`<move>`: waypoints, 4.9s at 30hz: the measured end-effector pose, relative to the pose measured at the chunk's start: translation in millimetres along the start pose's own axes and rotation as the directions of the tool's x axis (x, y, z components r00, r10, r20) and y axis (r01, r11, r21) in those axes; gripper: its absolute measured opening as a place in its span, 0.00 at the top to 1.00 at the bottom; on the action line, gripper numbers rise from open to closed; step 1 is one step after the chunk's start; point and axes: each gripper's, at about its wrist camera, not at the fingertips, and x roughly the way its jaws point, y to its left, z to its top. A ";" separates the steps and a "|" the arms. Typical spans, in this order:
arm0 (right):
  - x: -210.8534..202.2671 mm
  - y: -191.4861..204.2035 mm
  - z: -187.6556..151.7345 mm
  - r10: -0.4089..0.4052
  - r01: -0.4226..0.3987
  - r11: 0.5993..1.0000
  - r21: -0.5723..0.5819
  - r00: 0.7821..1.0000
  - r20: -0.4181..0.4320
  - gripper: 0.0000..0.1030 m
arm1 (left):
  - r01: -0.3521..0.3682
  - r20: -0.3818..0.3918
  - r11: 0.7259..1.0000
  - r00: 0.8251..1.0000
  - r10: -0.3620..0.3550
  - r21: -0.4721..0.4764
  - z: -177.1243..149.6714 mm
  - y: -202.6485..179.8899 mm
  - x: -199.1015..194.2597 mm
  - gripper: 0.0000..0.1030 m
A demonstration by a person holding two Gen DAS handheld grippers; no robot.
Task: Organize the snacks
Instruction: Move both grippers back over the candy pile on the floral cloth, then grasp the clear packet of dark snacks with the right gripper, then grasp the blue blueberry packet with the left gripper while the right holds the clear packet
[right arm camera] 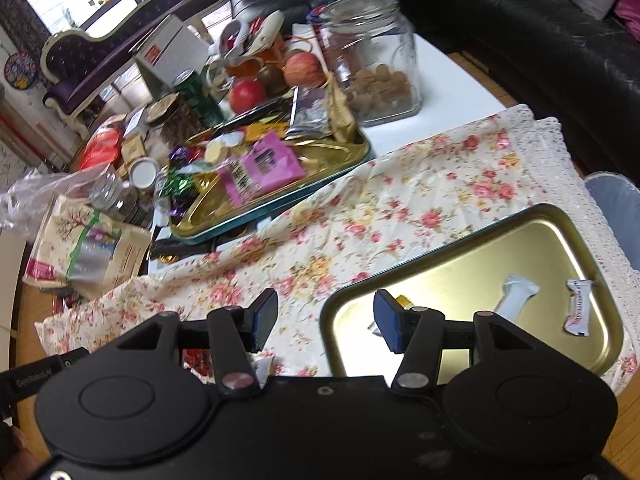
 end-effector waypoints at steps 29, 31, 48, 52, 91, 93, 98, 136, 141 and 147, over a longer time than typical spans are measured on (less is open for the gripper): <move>108.0 118.6 -51.3 -0.032 0.004 0.982 -0.188 0.988 -0.149 0.45 | -0.006 -0.004 0.992 1.000 0.006 -0.128 11.6 82.3 -2.5 0.52; 111.9 125.5 -53.8 -0.012 -0.012 0.983 -0.184 0.991 -0.131 0.45 | 0.002 -0.003 0.991 1.000 -0.002 -0.136 13.2 85.4 -3.3 0.52; 144.5 170.2 -54.8 0.036 -0.071 0.956 -0.284 0.991 -0.129 0.45 | 0.029 0.013 0.982 1.000 -0.027 -0.186 20.3 96.5 -9.2 0.52; 148.5 165.3 -44.4 0.035 -0.071 0.972 -0.226 0.987 -0.160 0.47 | 0.031 0.003 0.981 1.000 -0.031 -0.192 19.3 98.3 -7.3 0.52; 174.7 129.3 -83.7 -0.144 0.061 0.925 -0.376 0.969 -0.198 0.44 | 0.067 -0.069 0.983 0.994 -0.079 -0.173 11.0 92.3 7.5 0.52; 174.7 131.0 -85.8 -0.146 0.070 0.921 -0.383 0.974 -0.173 0.45 | 0.064 -0.068 0.984 0.995 -0.076 -0.165 11.1 89.4 7.7 0.52; 174.9 134.6 -89.2 -0.149 0.071 0.917 -0.393 0.974 -0.173 0.44 | 0.068 -0.082 0.989 0.993 -0.079 -0.134 10.3 82.2 12.4 0.52; 50.3 88.4 -65.8 0.114 -0.171 0.964 -0.205 0.957 -0.266 0.63 | 0.111 -0.214 0.993 0.970 -0.117 -0.038 -6.0 13.8 88.0 0.52; 44.6 82.7 -63.8 0.138 -0.188 0.966 -0.178 0.956 -0.261 0.63 | 0.051 -0.161 0.995 0.986 -0.037 0.083 -9.7 -6.7 96.9 0.52; 34.7 82.9 -59.4 0.169 -0.212 0.963 -0.166 0.955 -0.243 0.63 | 0.041 -0.162 0.985 0.987 -0.014 0.165 -18.8 -21.0 114.1 0.52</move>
